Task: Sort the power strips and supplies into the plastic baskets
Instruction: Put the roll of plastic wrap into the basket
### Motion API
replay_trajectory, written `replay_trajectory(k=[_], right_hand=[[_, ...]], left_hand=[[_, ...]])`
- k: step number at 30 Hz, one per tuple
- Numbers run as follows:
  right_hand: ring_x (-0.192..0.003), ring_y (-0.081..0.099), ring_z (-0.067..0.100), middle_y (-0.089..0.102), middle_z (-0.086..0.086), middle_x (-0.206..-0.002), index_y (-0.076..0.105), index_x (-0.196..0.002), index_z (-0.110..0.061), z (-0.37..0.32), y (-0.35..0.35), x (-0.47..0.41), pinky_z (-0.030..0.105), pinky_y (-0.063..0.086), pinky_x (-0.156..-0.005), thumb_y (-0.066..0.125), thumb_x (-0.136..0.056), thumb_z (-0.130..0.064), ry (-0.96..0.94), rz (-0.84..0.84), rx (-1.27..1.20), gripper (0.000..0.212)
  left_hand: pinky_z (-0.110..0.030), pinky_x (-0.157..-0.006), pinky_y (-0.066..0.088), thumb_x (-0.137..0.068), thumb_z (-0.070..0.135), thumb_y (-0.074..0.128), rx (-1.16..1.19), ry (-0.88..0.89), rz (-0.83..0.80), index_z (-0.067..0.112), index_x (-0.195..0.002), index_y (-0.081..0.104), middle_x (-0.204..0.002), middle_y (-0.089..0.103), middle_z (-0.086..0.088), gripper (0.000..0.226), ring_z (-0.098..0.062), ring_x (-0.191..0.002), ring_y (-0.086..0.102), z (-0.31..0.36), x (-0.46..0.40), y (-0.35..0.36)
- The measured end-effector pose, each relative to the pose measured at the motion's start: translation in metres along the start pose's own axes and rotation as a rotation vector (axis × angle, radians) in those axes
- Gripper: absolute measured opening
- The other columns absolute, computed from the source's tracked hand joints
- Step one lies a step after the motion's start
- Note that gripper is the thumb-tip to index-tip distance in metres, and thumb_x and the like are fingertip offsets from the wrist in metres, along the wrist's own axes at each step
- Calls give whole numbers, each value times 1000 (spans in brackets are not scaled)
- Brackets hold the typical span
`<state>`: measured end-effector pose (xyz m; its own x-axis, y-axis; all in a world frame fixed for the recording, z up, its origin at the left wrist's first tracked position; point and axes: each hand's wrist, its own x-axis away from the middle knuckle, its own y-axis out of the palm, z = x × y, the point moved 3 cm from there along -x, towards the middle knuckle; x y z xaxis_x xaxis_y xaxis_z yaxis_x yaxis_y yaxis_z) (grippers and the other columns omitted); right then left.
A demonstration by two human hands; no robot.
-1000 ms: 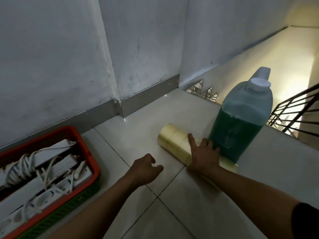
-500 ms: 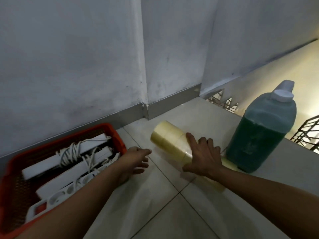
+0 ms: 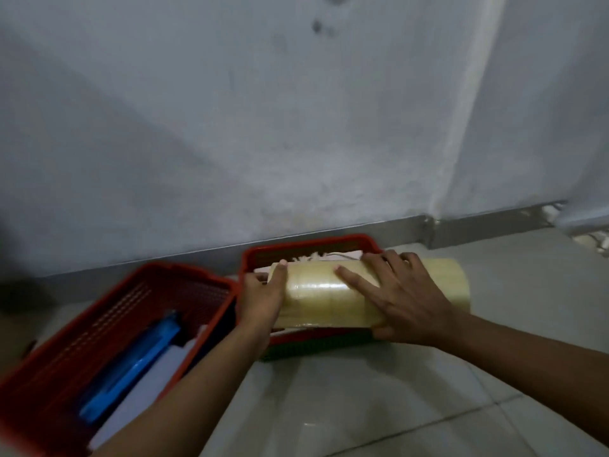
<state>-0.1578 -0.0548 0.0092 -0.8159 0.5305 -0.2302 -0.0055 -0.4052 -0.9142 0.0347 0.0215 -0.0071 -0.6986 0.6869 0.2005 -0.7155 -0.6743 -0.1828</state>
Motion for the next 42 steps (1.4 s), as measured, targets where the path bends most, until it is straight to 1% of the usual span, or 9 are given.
replay_trajectory(k=[6, 10, 14, 16, 19, 22, 31, 36, 42], right_hand=[[-114, 55, 37, 54, 20, -130, 30, -145, -31, -92, -20, -75, 55, 45, -88, 79, -51, -56, -290, 87, -7, 109], [-120, 51, 37, 52, 17, -136, 32, -145, -33, -147, -26, -117, 59, 40, -92, 78, -56, -41, -353, 181, -46, 100], [-121, 51, 41, 53, 21, -134, 39, -140, -36, -200, -21, -159, 63, 39, -93, 82, -56, -42, -302, 172, -167, 95], [-126, 45, 46, 48, 26, -138, 40, -138, -40, -224, -21, -175, 65, 36, -96, 84, -54, -43, -219, 139, -259, 95], [-141, 9, 48, 8, 25, -156, 13, -146, -47, -257, -4, -192, 60, 20, -110, 66, -82, -38, -137, 42, -382, 83], [-140, 12, 44, 1, 19, -157, 7, -146, -47, -277, 12, -199, 56, 29, -110, 54, -91, -38, -109, -68, -588, 73], [-130, 36, 34, 25, 6, -152, 0, -146, -47, -309, 51, -198, 60, 32, -100, 42, -93, -52, -150, -329, -697, 68], [-137, 26, 25, 33, -1, -151, 37, -140, -37, -310, 60, -191, 59, 25, -105, 29, -95, -57, -158, -361, -635, 50], [-137, 28, 25, 29, -2, -152, 43, -137, -33, -303, 54, -184, 59, 22, -106, 32, -94, -56, -149, -368, -666, 50]], left_hand=[[-46, -87, 54, -79, 55, 58, 280, -237, 274, 8, -99, 60, -103, 66, -11, 51, -31, -89, 65, -36, -9, -110], [-36, -66, 50, -92, 42, 51, 460, -275, 491, 16, -102, 49, -101, 59, -10, 27, -22, -72, 54, -45, -16, -169], [-42, -83, 49, -92, 41, 53, 581, -376, 612, 9, -136, 41, -125, 56, -14, 56, -27, -91, 54, -68, -25, -221], [-44, -91, 47, -92, 40, 53, 620, -425, 642, 8, -138, 39, -125, 56, -13, 58, -28, -94, 54, -82, -30, -244], [-47, -100, 46, -91, 42, 53, 656, -455, 737, 10, -136, 42, -125, 55, -11, 56, -30, -106, 56, -100, -37, -274], [-52, -98, 47, -91, 41, 48, 714, -477, 799, 9, -132, 47, -126, 56, -12, 52, -33, -110, 58, -117, -45, -290], [-45, -101, 43, -90, 51, 42, 757, -509, 783, 6, -138, 42, -139, 50, -14, 65, -36, -122, 51, -135, -76, -302], [-46, -107, 36, -98, 42, 40, 685, -543, 815, 2, -142, 33, -146, 41, -17, 60, -35, -130, 44, -126, -72, -290], [-42, -67, 51, -95, 21, 44, 544, -502, 530, 9, -117, 54, -108, 61, -15, 28, -29, -80, 61, -119, -63, -283]])
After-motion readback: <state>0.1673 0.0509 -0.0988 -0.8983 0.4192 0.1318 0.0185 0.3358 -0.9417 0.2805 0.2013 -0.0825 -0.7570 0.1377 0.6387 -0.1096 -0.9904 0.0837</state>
